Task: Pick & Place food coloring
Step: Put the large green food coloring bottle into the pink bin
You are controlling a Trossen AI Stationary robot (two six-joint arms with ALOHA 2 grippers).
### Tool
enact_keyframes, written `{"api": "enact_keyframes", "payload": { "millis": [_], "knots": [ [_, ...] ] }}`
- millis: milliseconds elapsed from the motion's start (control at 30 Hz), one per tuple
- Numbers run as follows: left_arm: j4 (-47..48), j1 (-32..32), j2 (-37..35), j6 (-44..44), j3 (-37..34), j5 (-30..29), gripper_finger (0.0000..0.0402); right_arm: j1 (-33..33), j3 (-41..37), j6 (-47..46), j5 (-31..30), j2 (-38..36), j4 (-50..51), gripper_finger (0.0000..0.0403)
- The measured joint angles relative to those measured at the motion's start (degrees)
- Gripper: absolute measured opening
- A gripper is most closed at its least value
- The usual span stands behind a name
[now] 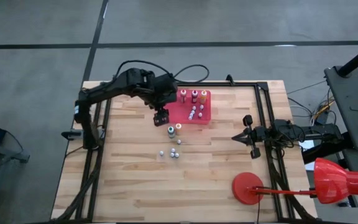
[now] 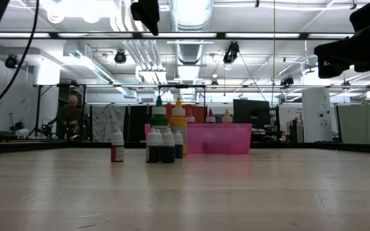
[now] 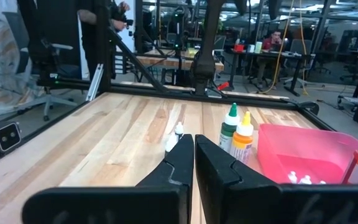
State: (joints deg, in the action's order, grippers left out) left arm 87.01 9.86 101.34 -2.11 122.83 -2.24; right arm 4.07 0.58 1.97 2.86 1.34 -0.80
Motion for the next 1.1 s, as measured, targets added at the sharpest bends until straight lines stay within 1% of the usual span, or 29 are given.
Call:
{"api": "enact_keyframes", "payload": {
  "millis": [267,367,500,667,1100],
  "knots": [
    [-8.68,0.0,-9.71,-1.74,-15.54,-0.03,0.0227,0.01,0.0,-0.01,0.02,-0.11,0.0,0.0008],
    [-10.46,0.07,-11.64,-2.5,-19.33,-0.03,0.0227,0.01,0.0,-0.01,0.03,-0.11,0.0,0.0008],
    [-11.49,0.56,-11.91,-2.55,-22.05,-0.05,0.0227,0.05,0.0,-0.01,0.03,-0.11,0.0,0.0008],
    [-13.22,1.34,-11.36,-1.74,-23.31,-0.12,0.0227,0.03,0.0,0.01,0.01,-0.04,-0.02,0.0008],
    [-23.91,1.6,-9.73,-0.94,-32.68,-0.32,0.0227,0.03,0.0,-0.01,0.03,-0.07,-0.02,0.0008]
  ]
}}
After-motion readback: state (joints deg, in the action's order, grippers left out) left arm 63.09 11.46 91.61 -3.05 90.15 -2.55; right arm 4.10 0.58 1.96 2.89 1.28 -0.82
